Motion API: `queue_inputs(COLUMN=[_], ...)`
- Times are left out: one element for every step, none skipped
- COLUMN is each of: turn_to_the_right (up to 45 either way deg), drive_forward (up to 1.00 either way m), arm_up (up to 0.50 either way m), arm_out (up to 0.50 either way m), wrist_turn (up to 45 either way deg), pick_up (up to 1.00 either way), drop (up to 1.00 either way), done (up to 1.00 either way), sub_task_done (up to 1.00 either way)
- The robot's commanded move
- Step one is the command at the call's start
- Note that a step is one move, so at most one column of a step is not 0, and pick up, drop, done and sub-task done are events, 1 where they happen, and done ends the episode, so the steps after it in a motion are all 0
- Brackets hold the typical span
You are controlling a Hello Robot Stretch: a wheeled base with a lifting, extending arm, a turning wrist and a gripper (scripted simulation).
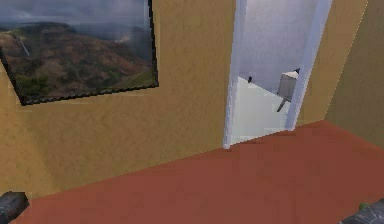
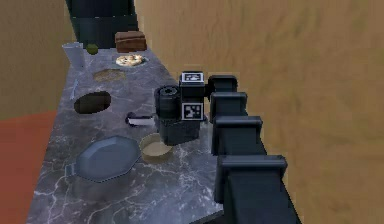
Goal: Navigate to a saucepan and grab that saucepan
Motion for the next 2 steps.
queue_inputs(turn_to_the_right=[0.0,0.0], drive_forward=[0.0,0.0], arm_up=[-0.14,0.0], arm_out=[0.0,0.0], wrist_turn=[0.0,0.0], pick_up=[0.0,1.0], drop=[0.0,0.0], done=[0.0,0.0], sub_task_done=[0.0,0.0])
